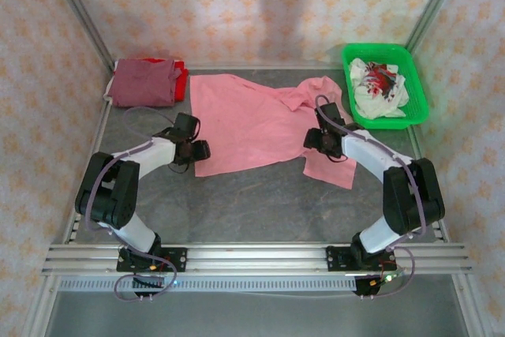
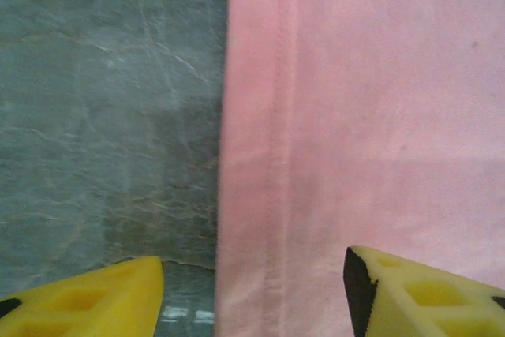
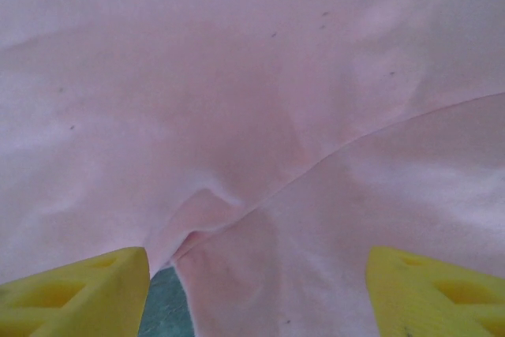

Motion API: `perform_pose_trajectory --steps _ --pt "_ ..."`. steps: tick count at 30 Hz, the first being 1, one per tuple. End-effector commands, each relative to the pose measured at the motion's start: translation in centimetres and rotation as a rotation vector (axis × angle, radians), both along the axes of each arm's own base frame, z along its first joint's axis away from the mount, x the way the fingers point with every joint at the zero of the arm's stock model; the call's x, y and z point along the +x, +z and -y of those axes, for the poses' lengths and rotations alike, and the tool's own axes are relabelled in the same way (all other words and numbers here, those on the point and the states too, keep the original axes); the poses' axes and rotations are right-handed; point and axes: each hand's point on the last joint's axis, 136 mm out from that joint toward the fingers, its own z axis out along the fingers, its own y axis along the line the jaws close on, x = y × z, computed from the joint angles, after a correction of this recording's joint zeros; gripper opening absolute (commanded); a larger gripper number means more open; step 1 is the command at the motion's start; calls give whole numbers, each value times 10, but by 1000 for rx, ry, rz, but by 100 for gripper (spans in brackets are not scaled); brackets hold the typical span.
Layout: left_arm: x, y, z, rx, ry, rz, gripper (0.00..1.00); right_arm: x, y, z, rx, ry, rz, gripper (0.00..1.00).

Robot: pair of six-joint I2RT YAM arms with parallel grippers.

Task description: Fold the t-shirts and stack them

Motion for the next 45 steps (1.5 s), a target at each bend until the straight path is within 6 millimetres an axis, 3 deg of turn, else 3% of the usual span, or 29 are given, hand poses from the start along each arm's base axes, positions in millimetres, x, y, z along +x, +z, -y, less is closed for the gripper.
perform_pose_trajectory --steps 1,5,6,9,12,16,22,26,31,35,38,41,44,45 --pt "-5 -8 8 -61 23 -9 56 8 8 5 2 -43 59 72" --pt "-25 -19 10 -78 26 -50 48 2 13 18 1 -81 79 72" --pt "-30 -21 7 -67 29 -51 38 0 11 22 -1 -89 76 72" --pt "-36 -27 -1 -39 48 -66 20 -4 -1 24 -9 -78 35 72" --pt "-36 -29 -4 -69 81 -80 0 -15 -17 15 23 -46 -36 63" --pt "-43 -17 -29 -46 167 -53 0 -39 -31 10 39 -18 -82 53" --pt "-63 15 -68 -7 258 -25 0 -83 -52 -12 38 70 -203 52" --pt "-82 13 -71 -48 265 -63 0 -113 -63 -31 56 115 -268 46" --pt "-114 8 -70 -80 274 -107 0 -164 -66 -51 53 151 -338 44" --pt "-129 12 -73 -103 367 -62 0 -189 -56 -34 34 95 -338 45" --pt "-130 17 -87 -54 422 -3 0 -174 -29 -14 -48 67 -241 53" --pt "-124 27 -96 -12 437 39 0 -144 13 -20 -27 79 -154 62" --pt "-111 42 -99 6 421 68 20 -100 57 -23 11 59 -9 64" --pt "-107 48 -100 9 423 84 23 -85 61 -23 36 41 3 63"
